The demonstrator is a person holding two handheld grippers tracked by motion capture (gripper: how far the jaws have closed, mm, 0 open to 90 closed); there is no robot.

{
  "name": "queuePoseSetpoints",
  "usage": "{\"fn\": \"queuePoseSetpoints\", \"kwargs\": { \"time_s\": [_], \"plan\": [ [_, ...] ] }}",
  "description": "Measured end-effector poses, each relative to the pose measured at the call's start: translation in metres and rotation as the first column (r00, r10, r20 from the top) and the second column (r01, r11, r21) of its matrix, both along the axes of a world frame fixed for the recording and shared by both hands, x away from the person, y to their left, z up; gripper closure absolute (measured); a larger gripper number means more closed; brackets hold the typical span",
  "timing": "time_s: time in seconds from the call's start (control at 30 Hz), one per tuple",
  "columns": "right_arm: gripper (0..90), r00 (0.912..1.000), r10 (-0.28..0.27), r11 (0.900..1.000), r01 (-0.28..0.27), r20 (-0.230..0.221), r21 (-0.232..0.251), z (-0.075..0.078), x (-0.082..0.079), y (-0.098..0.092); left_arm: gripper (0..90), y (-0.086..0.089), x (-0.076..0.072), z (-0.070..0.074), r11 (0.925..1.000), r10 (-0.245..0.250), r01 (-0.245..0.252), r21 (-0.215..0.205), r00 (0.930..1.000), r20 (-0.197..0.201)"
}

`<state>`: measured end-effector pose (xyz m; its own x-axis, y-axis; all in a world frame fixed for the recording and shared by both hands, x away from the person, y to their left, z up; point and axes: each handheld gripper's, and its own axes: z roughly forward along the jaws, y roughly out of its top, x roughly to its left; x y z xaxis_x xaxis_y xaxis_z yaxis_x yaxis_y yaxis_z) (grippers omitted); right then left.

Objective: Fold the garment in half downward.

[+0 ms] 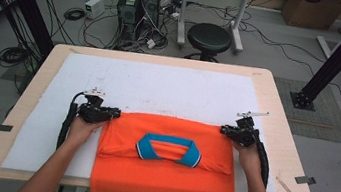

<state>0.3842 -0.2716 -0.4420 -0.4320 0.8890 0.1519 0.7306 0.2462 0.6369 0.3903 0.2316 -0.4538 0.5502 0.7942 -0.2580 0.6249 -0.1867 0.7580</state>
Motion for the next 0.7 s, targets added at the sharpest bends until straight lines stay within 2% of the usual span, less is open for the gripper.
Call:
{"fn": "queuePoseSetpoints", "kwargs": {
  "time_s": [0.03, 0.1, 0.2, 0.27, 0.37, 0.47, 0.57, 0.6, 0.7],
  "plan": [
    [80.4, 0.9999, 0.010, 1.000, -0.010, 0.012, -0.014, 0.001, -0.001, 0.002, 79.0, 0.000, 0.000, 0.001, 1.0000, 0.004, -0.004, -0.001, 1.0000, 0.004],
    [81.4, 0.9993, 0.013, 1.000, -0.012, 0.034, -0.029, 0.002, 0.000, 0.003, 79.4, 0.001, 0.002, 0.003, 0.9993, 0.024, -0.024, -0.029, 0.9995, 0.020],
    [82.0, 0.9975, 0.001, 0.999, 0.002, 0.070, -0.038, 0.006, 0.003, 0.003, 79.6, 0.002, 0.007, 0.008, 0.9971, 0.043, -0.041, -0.064, 0.9983, 0.038],
    [82.0, 0.9956, -0.008, 0.998, 0.013, 0.093, -0.058, 0.009, 0.007, 0.003, 79.5, 0.001, 0.012, 0.011, 0.9968, 0.046, -0.043, -0.067, 0.9983, 0.036],
    [82.0, 0.9936, -0.033, 0.997, 0.040, 0.109, -0.071, 0.014, 0.016, 0.002, 79.5, -0.002, 0.022, 0.015, 0.9938, 0.070, -0.063, -0.091, 0.9951, 0.070],
    [82.0, 0.9902, -0.044, 0.994, 0.057, 0.133, -0.089, 0.019, 0.024, 0.003, 79.5, -0.005, 0.033, 0.017, 0.9935, 0.077, -0.072, -0.088, 0.9956, 0.053],
    [81.9, 0.9879, -0.052, 0.992, 0.069, 0.146, -0.109, 0.022, 0.034, 0.004, 79.5, -0.007, 0.039, 0.018, 0.9907, 0.094, -0.085, -0.107, 0.9917, 0.088],
    [81.9, 0.9875, -0.054, 0.991, 0.071, 0.148, -0.114, 0.024, 0.038, 0.004, 79.5, -0.008, 0.044, 0.019, 0.9913, 0.093, -0.086, -0.100, 0.9936, 0.065],
    [81.9, 0.9863, -0.063, 0.989, 0.083, 0.152, -0.124, 0.027, 0.047, 0.005, 79.5, -0.010, 0.054, 0.022, 0.9917, 0.099, -0.093, -0.088, 0.9933, 0.060]
  ]
}}
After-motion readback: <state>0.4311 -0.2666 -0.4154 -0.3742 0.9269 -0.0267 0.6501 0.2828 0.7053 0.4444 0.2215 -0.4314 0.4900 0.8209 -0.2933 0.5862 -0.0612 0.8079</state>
